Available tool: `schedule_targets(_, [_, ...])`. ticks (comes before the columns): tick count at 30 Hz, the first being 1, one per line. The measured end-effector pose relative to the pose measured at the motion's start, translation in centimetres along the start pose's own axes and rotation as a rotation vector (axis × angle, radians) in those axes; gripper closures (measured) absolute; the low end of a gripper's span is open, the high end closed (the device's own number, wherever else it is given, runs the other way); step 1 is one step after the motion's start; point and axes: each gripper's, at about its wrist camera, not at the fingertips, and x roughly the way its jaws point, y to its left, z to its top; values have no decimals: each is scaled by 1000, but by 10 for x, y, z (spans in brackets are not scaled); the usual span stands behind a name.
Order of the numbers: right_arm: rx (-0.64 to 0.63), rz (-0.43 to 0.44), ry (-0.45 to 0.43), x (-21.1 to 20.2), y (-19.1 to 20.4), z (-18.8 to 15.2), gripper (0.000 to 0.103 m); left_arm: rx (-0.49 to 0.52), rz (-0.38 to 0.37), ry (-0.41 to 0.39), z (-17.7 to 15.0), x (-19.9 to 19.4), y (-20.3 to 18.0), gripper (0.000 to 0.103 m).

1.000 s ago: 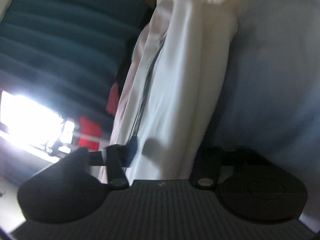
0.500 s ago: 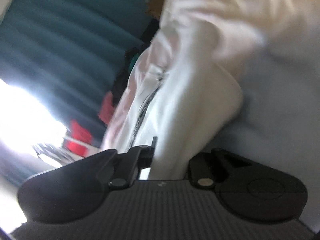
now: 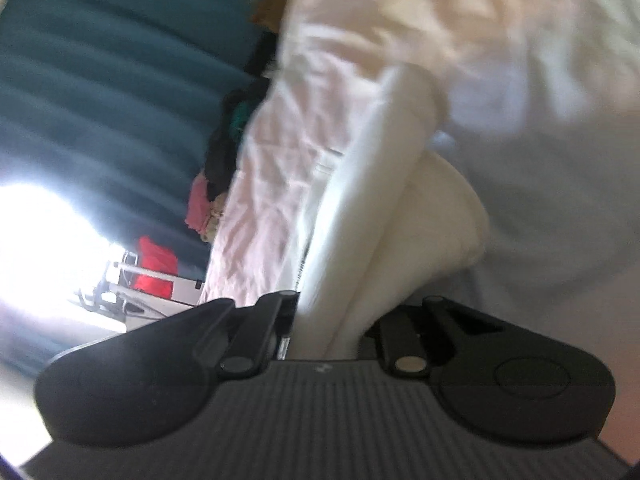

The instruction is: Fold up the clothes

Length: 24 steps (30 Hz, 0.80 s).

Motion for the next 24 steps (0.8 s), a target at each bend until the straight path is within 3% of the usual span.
schedule_targets(6, [90,40,-5,0,-22,5,83,167,130,31,-3,2,-10,83])
schedule_targets(8, [121,54,-6,0,-30,7,61,227,161,24,-8,0,-18,71])
schedule_targets(9, [136,60,-7,0,-34,8,40,251,168,32,-12,0,-21,66])
schedule_targets(10, [151,67,-8,0,-37,9,30,274,173,41,-15,1,-25,59])
schedule_targets(14, [211,94,-11,1,-52,13,30,362,227,29,-30,-14,-34,44])
schedule_targets(18, [195,86,-72,5,-53,22,30,464,236,-5,-53,-36,-45,38])
schedule_targets(21, [211,99,-125,2,-56,22,30,527,203,-54,-70,-51,-61,36])
schedule_targets(24, [193,75,-126,7,-58,27,30,592,137,-115,-92,-67,-78,31])
